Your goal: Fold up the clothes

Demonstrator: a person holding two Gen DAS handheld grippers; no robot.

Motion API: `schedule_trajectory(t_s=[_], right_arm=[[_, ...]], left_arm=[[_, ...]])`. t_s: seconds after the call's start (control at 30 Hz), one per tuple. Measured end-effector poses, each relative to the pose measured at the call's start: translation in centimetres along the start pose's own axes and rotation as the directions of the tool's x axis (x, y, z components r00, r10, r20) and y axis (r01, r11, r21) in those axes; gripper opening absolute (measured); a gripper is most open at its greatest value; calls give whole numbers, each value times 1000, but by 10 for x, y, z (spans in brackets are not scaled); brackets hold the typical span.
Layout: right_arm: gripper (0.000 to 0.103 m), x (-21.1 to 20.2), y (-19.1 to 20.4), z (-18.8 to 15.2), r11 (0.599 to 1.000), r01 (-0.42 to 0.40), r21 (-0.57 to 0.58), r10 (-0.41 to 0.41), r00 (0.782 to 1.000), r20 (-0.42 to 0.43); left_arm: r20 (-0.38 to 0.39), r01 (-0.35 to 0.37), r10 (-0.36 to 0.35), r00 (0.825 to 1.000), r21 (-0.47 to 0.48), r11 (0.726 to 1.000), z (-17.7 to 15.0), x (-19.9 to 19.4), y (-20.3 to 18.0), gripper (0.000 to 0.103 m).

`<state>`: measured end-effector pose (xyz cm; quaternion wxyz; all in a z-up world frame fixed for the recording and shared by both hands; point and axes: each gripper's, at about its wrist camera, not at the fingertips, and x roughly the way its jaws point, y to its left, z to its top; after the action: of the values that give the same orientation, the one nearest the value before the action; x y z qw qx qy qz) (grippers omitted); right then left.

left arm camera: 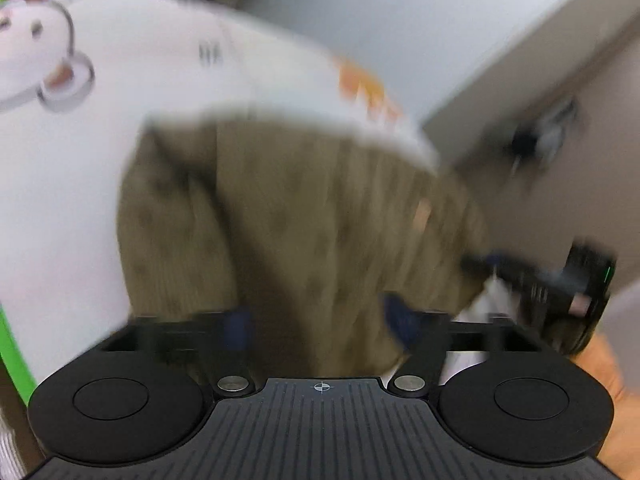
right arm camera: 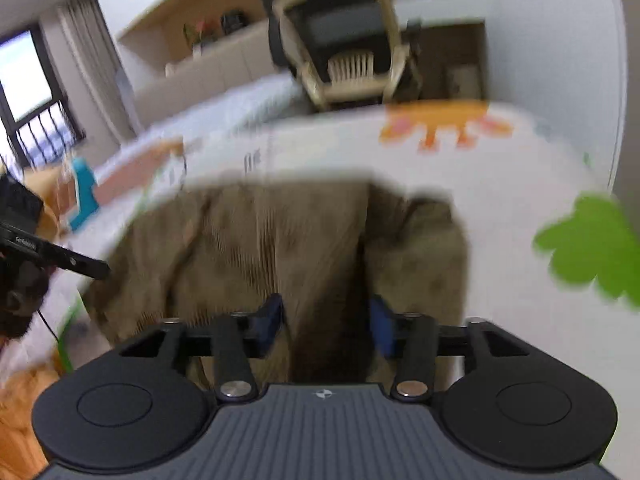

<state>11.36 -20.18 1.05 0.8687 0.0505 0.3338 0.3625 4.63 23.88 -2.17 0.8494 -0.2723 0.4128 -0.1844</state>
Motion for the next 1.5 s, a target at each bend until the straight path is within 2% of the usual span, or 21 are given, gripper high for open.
schedule_trajectory(t_s=[0.1, 0.2, 0.27, 0.3, 0.37, 0.43, 0.5, 0.6, 0.67, 0.7, 0.77, 0.87, 0.9, 0.97, 1.03, 1.1, 1.2, 1.3, 1.37, 1.43, 1.5], right_arm=[[70, 5, -7, 23, 994, -83, 72, 79, 996, 51], [72, 44, -27, 38, 958, -168, 231, 167, 986, 26], [74, 83, -43, 46, 915, -191, 356, 216, 976, -32], [75, 103, -49, 51, 898, -198, 394, 239, 969, -57], [76, 135, -56, 65, 876, -195, 441, 255, 964, -80], [75, 146, -52, 85, 901, -193, 389, 220, 975, -26], [75, 142, -41, 100, 957, -148, 250, 147, 989, 21], [76, 126, -31, 101, 994, -56, 96, 56, 998, 7], [76, 110, -26, 95, 1000, 22, 11, -22, 1000, 9], [76, 100, -23, 92, 997, 70, -32, -69, 997, 21], [76, 86, -9, 92, 985, 134, -111, -126, 989, 80], [76, 94, 30, 96, 960, 149, -238, -115, 982, 150], [76, 106, 40, 93, 955, 123, -269, -91, 987, 130], [76, 136, 53, 84, 951, 74, -301, -63, 997, 45], [78, 175, 56, 64, 945, 68, -319, -95, 993, -69], [78, 173, 59, 54, 931, 89, -354, -109, 993, -39], [79, 143, 64, 54, 948, 67, -312, -81, 996, -32], [81, 128, 70, 32, 920, 87, -382, -119, 991, -61], [81, 125, 70, 14, 888, 122, -444, -171, 983, -73], [81, 109, 66, 18, 900, 102, -425, -156, 983, -94], [81, 92, 57, 32, 909, 135, -395, -163, 986, -38]], left_arm=[[72, 69, -62, 995, -96, 993, 18, -4, 15, 97], [37, 91, -85, 996, -215, 972, 27, 17, 38, 97], [-4, 103, -108, 994, -277, 955, 34, 41, 53, 97], [-9, 106, -113, 994, -295, 950, 41, 52, 58, 97], [44, 96, -88, 995, -249, 964, 67, 61, 53, 97], [112, 72, -52, 992, -181, 981, 94, 64, 46, 97], [149, 7, 9, 989, -107, 994, 112, 61, 40, 97], [101, -117, 117, 988, -7, 993, 111, 46, 38, 98], [108, -204, 195, 975, 73, 976, 100, 31, 34, 98], [124, -209, 195, 973, 109, 972, 98, 28, 28, 98], [165, -169, 140, 976, 178, 969, 98, 30, 10, 98], [218, -114, 52, 975, 282, 953, 98, 33, -16, 99], [233, -97, 22, 972, 317, 943, 98, 34, -25, 99], [171, -97, 45, 984, 307, 947, 95, 66, -20, 99], [83, -107, 88, 993, 276, 955, 90, 106, -9, 99], [97, -151, 126, 987, 326, 933, 77, 118, -8, 99], [145, -221, 177, 974, 400, 889, 59, 116, -14, 99], [159, -257, 207, 965, 437, 862, 49, 114, -18, 99], [164, -264, 212, 963, 448, 854, 44, 114, -19, 100], [169, -267, 213, 962, 444, 855, 42, 109, -19, 100], [169, -268, 214, 962, 440, 857, 41, 105, -20, 100]])
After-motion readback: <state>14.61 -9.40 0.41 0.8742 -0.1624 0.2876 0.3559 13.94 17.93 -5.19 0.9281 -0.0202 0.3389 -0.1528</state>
